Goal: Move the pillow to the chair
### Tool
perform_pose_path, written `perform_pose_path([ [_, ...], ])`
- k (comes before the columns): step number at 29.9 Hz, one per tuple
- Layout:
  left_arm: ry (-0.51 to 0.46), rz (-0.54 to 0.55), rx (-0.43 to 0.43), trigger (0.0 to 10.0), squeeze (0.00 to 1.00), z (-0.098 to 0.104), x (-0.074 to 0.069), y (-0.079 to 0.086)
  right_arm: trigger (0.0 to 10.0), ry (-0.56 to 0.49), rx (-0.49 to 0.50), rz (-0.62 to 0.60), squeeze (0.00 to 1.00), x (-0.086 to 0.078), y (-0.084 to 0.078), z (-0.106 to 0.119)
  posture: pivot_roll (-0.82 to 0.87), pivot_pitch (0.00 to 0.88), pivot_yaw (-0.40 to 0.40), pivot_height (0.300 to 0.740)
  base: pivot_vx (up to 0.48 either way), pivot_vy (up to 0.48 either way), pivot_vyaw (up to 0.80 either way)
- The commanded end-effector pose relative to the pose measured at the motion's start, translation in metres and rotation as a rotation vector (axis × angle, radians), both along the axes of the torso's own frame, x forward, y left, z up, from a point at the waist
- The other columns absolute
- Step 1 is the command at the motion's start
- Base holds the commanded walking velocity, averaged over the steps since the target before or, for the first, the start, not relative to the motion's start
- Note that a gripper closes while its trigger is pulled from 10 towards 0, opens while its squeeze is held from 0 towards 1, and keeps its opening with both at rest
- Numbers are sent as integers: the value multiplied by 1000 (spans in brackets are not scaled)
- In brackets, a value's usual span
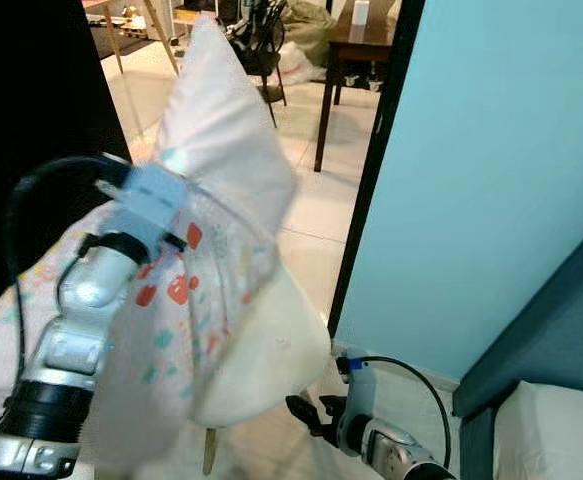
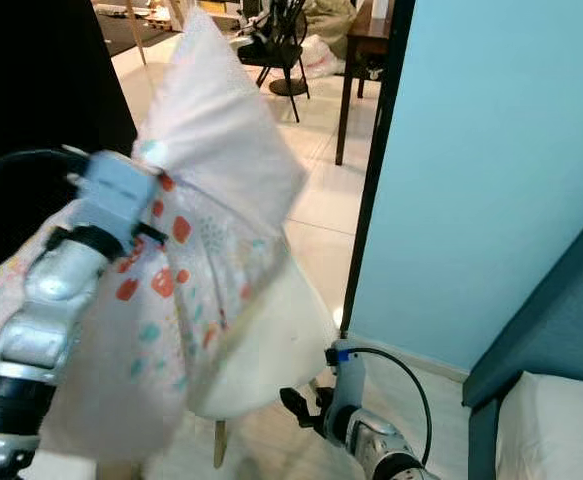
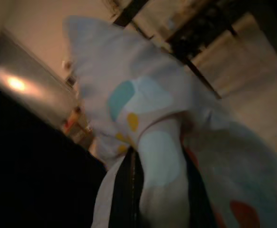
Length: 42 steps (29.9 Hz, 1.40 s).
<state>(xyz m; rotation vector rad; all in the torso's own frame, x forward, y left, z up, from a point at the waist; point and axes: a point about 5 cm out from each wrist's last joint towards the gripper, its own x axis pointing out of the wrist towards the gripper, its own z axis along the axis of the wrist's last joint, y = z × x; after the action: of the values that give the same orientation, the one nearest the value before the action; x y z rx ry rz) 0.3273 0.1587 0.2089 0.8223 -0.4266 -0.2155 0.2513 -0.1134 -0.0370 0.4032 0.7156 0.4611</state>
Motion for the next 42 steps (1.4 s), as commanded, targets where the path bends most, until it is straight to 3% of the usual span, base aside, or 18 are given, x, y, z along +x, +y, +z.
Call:
perform_pose_path([
  [1,-147,-89,80,10000,0,11,-4,-22,10000,1,4,-22,0,-1,-1,-1,-32,118,-7,740,0,0,0],
  [2,-157,-107,149,10000,0,-6,-3,-34,10000,0,7,-30,0,-1,-3,-1,-33,130,-5,740,0,0,0],
  [3,-157,-107,149,10000,0,-6,-3,-34,10000,0,7,-30,0,-1,-3,-1,-33,130,-5,740,0,0,0],
  [5,-129,-130,209,10000,0,-27,-3,-44,10000,1,10,-38,0,-2,-4,-2,-34,132,-5,740,0,0,0],
  [7,-31,-185,267,10000,0,-68,-7,-60,10000,7,8,-37,0,-6,-5,-4,-47,152,-4,740,0,0,0],
  [10,31,-217,285,10000,0,-94,-14,-71,10000,11,2,-37,0,-8,-6,-6,-54,170,-2,740,0,0,0],
  [14,164,-216,245,10000,0,-132,-24,-83,10000,64,-52,-27,0,-16,-8,-14,-72,192,2,740,0,0,0],
  [19,169,-185,230,10000,0,-137,-23,-79,10000,100,-76,-7,0,-21,-8,-17,-73,194,-2,740,0,0,0],
  [23,139,-141,221,10000,0,-129,-12,-64,10000,101,-77,11,0,-20,-8,-17,-69,191,-4,715,0,0,0],
  [30,111,-129,230,10000,0,-126,-7,-57,10000,91,-81,21,0,-17,-5,-15,-66,185,-8,695,0,0,0],
  [38,23,-111,211,10000,0,-101,9,-50,10000,78,-83,16,0,-12,-4,-11,-71,176,-6,665,0,0,0],
  [42,-123,-146,159,10000,0,-54,20,-54,10000,75,-65,-12,0,-10,-5,-10,-75,171,0,645,0,0,0],
])
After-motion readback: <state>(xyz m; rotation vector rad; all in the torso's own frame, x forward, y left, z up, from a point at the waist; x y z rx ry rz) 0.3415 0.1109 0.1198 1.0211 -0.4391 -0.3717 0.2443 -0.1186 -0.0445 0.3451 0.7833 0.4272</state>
